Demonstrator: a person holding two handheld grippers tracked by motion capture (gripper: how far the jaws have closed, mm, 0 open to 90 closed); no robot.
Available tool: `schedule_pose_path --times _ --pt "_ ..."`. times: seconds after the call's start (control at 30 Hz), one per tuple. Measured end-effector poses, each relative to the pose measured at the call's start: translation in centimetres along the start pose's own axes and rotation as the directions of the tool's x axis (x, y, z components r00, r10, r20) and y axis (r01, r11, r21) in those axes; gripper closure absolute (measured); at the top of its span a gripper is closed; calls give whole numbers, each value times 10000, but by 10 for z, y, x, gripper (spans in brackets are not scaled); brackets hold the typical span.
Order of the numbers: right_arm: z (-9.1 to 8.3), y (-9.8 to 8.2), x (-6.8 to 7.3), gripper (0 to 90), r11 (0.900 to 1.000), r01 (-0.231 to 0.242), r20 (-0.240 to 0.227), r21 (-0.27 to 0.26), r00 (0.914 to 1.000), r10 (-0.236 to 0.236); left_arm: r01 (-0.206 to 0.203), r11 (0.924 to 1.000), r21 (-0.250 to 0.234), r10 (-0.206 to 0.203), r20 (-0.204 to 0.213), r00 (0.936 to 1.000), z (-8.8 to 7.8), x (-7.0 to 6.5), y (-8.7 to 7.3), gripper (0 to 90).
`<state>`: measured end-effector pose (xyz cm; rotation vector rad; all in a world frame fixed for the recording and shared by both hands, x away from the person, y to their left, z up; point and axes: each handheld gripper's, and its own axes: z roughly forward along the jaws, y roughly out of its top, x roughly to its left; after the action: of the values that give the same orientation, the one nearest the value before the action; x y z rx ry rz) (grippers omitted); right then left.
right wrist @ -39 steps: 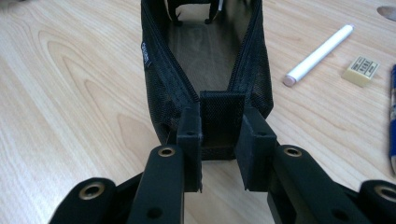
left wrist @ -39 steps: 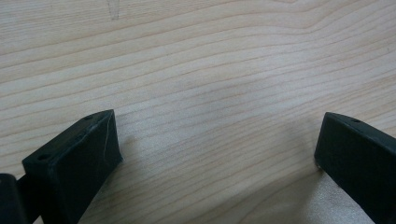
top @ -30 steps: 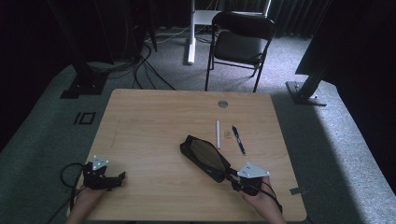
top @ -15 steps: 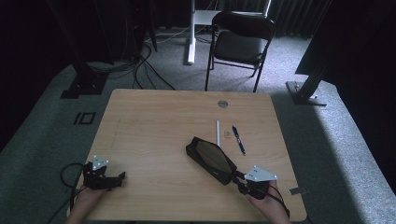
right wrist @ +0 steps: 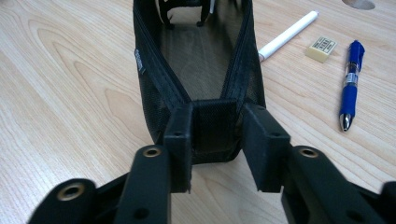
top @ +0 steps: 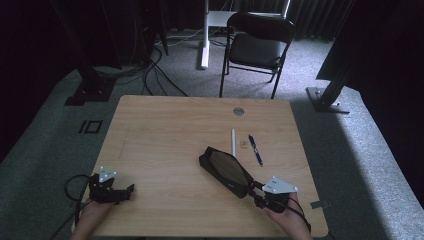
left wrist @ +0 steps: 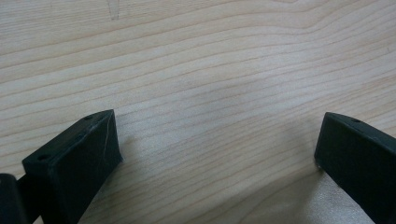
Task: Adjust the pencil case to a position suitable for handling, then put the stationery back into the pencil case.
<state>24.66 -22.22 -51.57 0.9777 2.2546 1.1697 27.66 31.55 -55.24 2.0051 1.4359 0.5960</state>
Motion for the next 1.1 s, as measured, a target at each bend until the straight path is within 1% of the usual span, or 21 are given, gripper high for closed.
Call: schedule_pose_path --times 0.17,0.37,0.43,0.47,0.53,0.63,0.7,0.73,0.8,0.9,0.93,1.1 --pt "-4 4 -1 573 9997 -121 -153 -198 9998 118 0 10000 1 0 -1 10000 0 0 0 4" --pt "-8 11 -3 540 9992 -193 -160 -353 9997 187 0 10000 -2 0 0 10000 0 0 0 3" --pt "-9 14 -3 538 9986 -191 -168 -487 9997 183 1 10000 -1 -1 0 10000 0 0 0 4" --pt "-10 18 -4 535 9978 -173 -177 -636 9997 162 -1 10000 0 1 -1 10000 0 0 0 3" --pt "-10 20 -5 532 9975 -138 -155 -698 9998 127 1 10000 -1 -1 0 10000 0 0 0 4" --pt "-10 29 -7 525 9942 -138 -68 -1064 9999 131 -2 10000 1 2 0 10000 0 0 0 3" --pt "-9 32 -7 524 9935 -149 -49 -1131 9999 145 1 10000 1 -1 -1 10000 0 0 0 3" --pt "-8 37 -9 517 9920 -154 2 -1250 9999 156 1 10000 0 -1 -1 10000 0 0 0 4" --pt "-8 38 -9 517 9910 -134 8 -1332 9999 136 -1 10000 2 1 -1 10000 0 0 0 4" --pt "-7 46 -12 513 9884 -198 99 -1504 9997 216 0 10000 1 0 0 10000 0 0 0 3" --pt "-6 49 -15 508 9867 -171 192 -1615 9996 205 2 10000 -1 -2 0 10000 0 0 0 4" --pt "-1 54 -19 506 9850 -221 315 -1710 9991 279 -2 10000 1 2 0 10000 0 0 0 3"
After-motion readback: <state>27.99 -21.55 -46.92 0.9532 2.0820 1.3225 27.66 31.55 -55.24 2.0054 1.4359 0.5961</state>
